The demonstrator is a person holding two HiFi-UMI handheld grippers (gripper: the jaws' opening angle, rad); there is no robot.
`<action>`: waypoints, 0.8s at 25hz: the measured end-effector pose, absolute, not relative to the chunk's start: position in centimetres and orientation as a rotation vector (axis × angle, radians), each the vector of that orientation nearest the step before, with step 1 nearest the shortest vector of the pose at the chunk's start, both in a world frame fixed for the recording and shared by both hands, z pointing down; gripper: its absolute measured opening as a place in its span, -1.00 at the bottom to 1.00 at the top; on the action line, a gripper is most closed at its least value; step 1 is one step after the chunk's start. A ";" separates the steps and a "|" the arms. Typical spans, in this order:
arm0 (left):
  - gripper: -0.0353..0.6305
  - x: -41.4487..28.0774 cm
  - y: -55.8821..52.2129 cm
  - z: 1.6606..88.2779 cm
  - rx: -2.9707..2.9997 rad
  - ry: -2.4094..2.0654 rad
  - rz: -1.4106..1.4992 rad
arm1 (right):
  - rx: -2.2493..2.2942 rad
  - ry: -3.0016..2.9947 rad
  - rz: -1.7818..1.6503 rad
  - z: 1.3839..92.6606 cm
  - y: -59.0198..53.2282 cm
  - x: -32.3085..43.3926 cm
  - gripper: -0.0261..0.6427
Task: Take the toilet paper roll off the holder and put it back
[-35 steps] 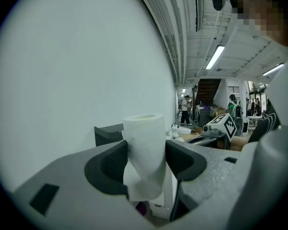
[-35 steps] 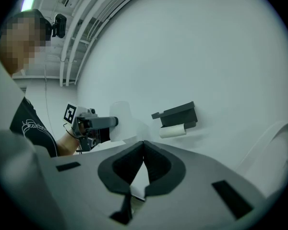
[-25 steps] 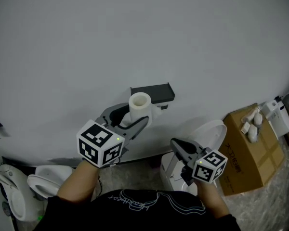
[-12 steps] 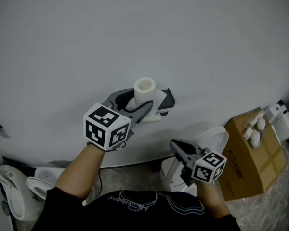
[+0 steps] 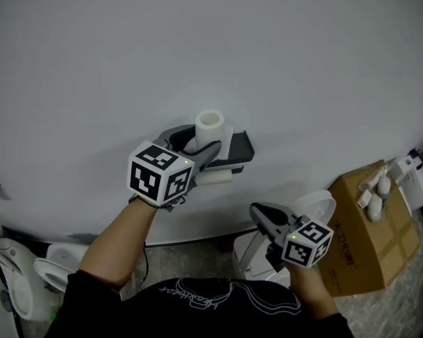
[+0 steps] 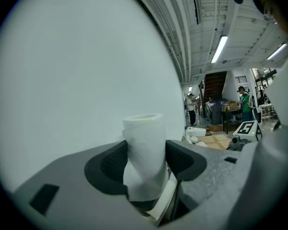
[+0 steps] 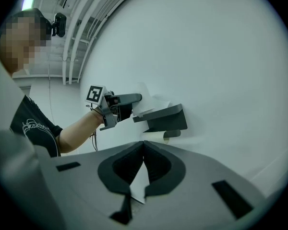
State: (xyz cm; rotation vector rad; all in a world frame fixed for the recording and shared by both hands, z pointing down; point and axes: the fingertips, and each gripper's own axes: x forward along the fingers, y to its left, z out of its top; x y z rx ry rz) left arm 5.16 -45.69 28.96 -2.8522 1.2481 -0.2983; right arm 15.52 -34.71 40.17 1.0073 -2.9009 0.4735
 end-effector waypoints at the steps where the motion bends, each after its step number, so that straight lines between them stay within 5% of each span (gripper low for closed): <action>1: -0.15 5.2 -45.9 29.2 -2.844 1.252 -0.318 | 1.002 -2.900 0.477 40.4 -34.8 15.5 -0.91; 14: -0.15 4.6 -47.3 30.6 -2.820 1.267 -0.401 | 0.970 -2.884 0.518 41.7 -35.7 15.8 -0.91; 20: 0.06 3.9 -47.2 30.3 -2.798 1.267 -0.354 | 0.966 -2.881 0.576 42.6 -35.8 15.6 -0.91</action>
